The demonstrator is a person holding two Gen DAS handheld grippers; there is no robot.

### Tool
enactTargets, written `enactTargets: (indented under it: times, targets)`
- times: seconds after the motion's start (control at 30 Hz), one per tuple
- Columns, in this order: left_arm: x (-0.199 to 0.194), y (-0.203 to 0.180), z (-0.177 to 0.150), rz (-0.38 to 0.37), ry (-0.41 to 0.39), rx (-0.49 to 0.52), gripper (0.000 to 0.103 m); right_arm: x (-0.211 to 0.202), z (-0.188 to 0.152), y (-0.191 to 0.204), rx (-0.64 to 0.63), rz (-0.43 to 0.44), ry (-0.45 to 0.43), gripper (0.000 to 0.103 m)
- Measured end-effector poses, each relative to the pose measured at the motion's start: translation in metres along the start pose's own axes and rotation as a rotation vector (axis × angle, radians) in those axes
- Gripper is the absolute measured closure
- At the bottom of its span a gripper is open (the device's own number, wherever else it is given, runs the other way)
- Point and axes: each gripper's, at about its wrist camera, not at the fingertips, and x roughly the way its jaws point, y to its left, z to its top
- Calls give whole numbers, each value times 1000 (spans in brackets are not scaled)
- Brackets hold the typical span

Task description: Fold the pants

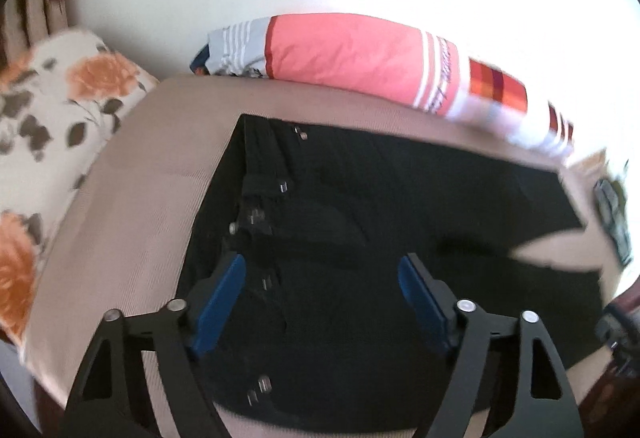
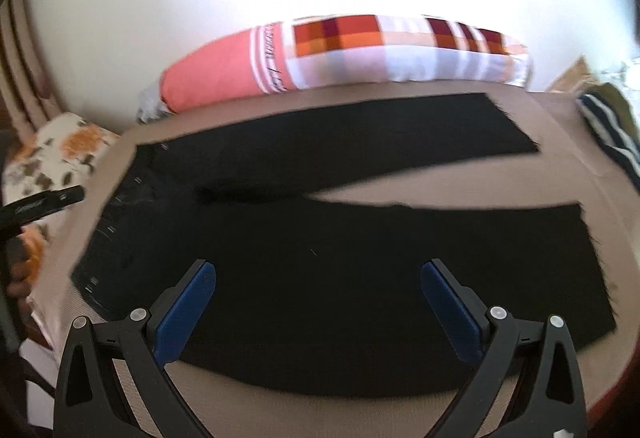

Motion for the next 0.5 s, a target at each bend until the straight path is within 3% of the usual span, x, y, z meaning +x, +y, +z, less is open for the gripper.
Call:
enactTargets:
  times: [0.17,0.37,0.5]
  targets:
    - [44,57,61,-147,48,-100,50,24,42,4,15,135,-3,1]
    - [128,121,102,-329,154,-284,69,72,72,20,28,169,54,1]
    - [174,144,113,-362,211,-369,73,109,81,33,31,174,106,1]
